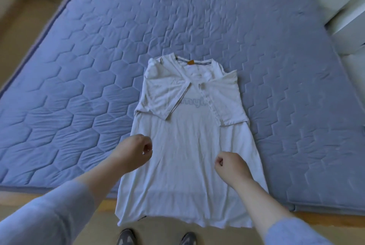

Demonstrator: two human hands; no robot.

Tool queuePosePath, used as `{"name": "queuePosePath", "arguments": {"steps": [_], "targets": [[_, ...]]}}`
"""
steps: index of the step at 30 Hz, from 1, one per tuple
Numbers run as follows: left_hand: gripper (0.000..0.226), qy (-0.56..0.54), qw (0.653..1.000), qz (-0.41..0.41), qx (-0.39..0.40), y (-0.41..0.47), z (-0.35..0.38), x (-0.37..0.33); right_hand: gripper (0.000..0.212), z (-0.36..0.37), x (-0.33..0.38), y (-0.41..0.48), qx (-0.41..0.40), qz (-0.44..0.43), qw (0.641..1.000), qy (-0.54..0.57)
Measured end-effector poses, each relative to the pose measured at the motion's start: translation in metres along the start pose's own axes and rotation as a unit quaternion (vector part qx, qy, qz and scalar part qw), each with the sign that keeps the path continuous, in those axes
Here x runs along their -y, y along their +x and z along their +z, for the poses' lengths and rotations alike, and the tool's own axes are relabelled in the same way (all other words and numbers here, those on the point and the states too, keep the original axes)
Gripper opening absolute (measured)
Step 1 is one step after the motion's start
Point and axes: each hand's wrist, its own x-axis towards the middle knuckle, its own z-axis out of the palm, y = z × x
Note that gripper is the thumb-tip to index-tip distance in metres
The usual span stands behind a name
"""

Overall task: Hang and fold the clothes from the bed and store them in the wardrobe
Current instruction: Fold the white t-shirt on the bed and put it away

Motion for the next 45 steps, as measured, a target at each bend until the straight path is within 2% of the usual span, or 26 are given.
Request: {"name": "queuePosePath", "arguments": {"steps": [8, 13, 18, 21, 24, 26, 29, 33, 38, 45], "targets": [[0.009, 0.006, 0.999, -0.006, -0.034, 0.103, -0.046, -0.012, 0.02, -0.061, 0.0, 0.099, -0.06, 0.009, 0.998, -0.007], [0.008, 0.01, 0.999, -0.041, -0.024, 0.171, -0.054, -0.026, 0.012, -0.095, -0.009, 0.173, -0.062, 0.003, 0.998, 0.0], [0.012, 0.0, 0.999, -0.042, -0.022, 0.24, -0.056, -0.024, 0.019, -0.116, -0.016, 0.241, -0.058, -0.011, 0.998, -0.002], [0.027, 0.01, 0.999, -0.045, -0.018, 0.274, -0.054, -0.018, 0.023, -0.118, -0.019, 0.273, -0.045, -0.005, 0.999, -0.002], [0.044, 0.013, 0.996, -0.067, -0.052, 0.304, -0.058, -0.01, 0.028, -0.12, -0.017, 0.304, -0.042, 0.0, 0.999, -0.007], [0.053, 0.052, 0.995, -0.074, -0.051, 0.323, -0.059, -0.004, 0.031, -0.123, -0.013, 0.326, -0.043, -0.002, 0.999, -0.014], [0.06, 0.109, 0.99, -0.074, -0.042, 0.346, -0.06, 0.005, 0.038, -0.127, -0.01, 0.353, -0.055, -0.016, 0.997, -0.041], [0.066, 0.098, 0.99, -0.092, -0.034, 0.367, -0.059, 0.017, 0.043, -0.13, -0.011, 0.382, -0.068, -0.039, 0.993, -0.084], [0.073, 0.118, 0.989, -0.088, -0.018, 0.386, -0.05, 0.032, 0.05, -0.128, -0.017, 0.41, -0.033, -0.033, 0.988, -0.146], [0.097, 0.082, 0.99, -0.114, 0.004, 0.402, -0.041, 0.048, 0.031, -0.125, -0.038, 0.432, -0.013, 0.026, 0.968, -0.251]]}}
